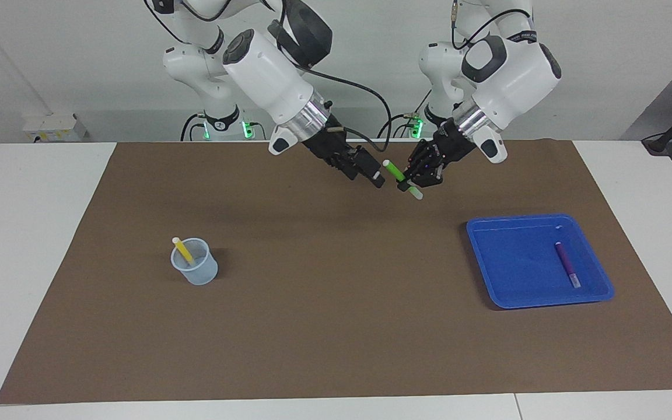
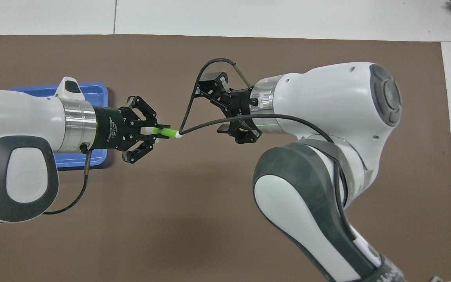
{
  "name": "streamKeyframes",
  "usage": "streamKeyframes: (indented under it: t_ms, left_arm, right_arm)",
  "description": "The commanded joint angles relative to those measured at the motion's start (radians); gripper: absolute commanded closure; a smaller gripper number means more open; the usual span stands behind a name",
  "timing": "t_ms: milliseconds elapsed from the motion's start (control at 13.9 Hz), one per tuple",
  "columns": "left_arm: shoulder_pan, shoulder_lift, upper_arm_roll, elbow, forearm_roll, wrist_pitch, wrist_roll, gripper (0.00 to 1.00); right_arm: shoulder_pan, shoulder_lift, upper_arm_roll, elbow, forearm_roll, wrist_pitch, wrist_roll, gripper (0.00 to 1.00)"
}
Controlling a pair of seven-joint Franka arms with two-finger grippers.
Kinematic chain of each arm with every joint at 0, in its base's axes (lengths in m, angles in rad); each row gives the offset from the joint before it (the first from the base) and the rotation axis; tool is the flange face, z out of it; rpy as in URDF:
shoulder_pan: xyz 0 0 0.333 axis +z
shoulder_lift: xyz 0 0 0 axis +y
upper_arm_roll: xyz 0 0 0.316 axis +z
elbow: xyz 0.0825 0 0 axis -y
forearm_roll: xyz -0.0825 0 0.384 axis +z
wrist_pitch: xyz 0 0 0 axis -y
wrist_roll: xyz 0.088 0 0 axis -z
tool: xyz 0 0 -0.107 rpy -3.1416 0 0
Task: Right arm passes pens to left for tray arrangement
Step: 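Lower the green pen into the tray while the right gripper returns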
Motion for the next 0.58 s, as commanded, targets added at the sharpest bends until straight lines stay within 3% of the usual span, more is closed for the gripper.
streamKeyframes:
  t_ms: [0, 216, 360, 504]
  left_arm:
    - [0.039, -0.039, -0.001, -0.025, 0.038, -0.077, 0.180, 1.00]
    - [0.051, -0.049, -0.001, -0.025, 0.146, -0.188, 0.431, 1.00]
    - [0.063, -0.051, 0.001, -0.025, 0.180, -0.204, 0.484, 1.00]
    - [0.074, -0.049, -0.001, -0.025, 0.305, -0.195, 0.533, 1.00]
  right_arm:
    - [-0.077, -0.018, 0.000, 0.032, -0.046, -0.151, -0.152, 0.00]
    - [-0.144, -0.027, -0.003, 0.034, -0.183, -0.283, -0.360, 0.00]
    - [-0.192, -0.041, -0.003, 0.022, -0.278, -0.372, -0.524, 0.00]
    - [-0.276, -0.067, -0.003, -0.026, -0.341, -0.417, -0.757, 0.00]
